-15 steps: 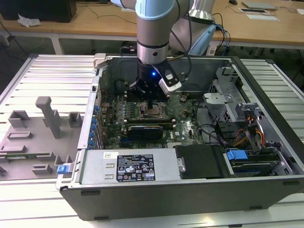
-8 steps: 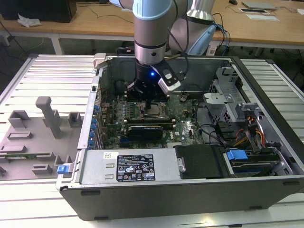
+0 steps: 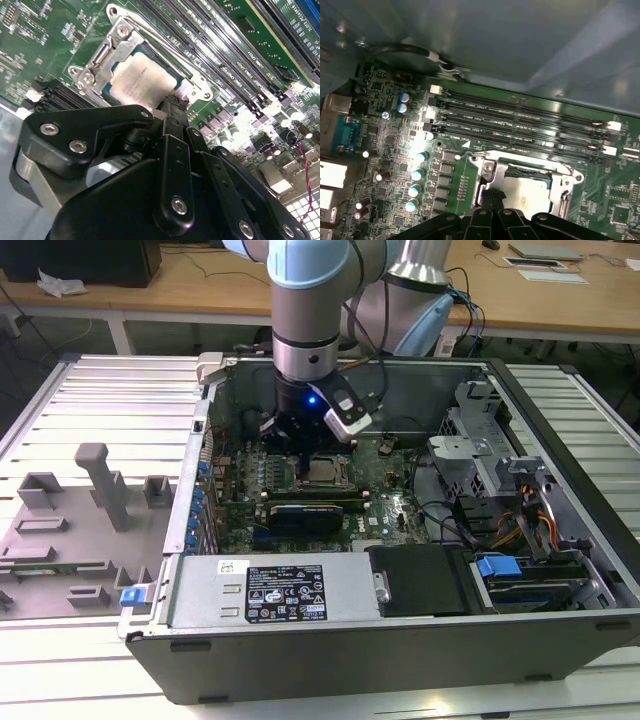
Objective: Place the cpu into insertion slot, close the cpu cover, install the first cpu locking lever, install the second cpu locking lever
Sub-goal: 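Close the cpu cover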
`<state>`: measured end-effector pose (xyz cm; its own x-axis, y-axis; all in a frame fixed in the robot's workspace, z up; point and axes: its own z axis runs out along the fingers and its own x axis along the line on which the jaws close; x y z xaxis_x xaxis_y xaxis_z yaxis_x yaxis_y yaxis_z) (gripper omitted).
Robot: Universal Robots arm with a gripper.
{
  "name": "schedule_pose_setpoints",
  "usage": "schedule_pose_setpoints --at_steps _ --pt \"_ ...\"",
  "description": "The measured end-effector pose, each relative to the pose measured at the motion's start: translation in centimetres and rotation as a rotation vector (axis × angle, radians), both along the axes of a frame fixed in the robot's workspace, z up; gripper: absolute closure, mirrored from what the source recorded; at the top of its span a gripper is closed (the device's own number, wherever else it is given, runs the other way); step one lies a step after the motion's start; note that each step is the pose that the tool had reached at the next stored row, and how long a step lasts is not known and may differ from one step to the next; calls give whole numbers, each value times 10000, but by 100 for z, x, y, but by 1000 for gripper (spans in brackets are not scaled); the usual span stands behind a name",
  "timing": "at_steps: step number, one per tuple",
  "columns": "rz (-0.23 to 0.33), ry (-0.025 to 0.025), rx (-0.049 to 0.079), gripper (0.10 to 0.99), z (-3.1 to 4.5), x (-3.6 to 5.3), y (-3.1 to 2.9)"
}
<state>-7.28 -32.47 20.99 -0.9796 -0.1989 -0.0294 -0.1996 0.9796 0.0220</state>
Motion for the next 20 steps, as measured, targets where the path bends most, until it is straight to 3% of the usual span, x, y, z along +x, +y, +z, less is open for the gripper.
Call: schedule_pose_setpoints --at_steps 10,20 --pt "118 2 8 980 -37 2 0" --pt "118 47 10 980 -27 64 0"
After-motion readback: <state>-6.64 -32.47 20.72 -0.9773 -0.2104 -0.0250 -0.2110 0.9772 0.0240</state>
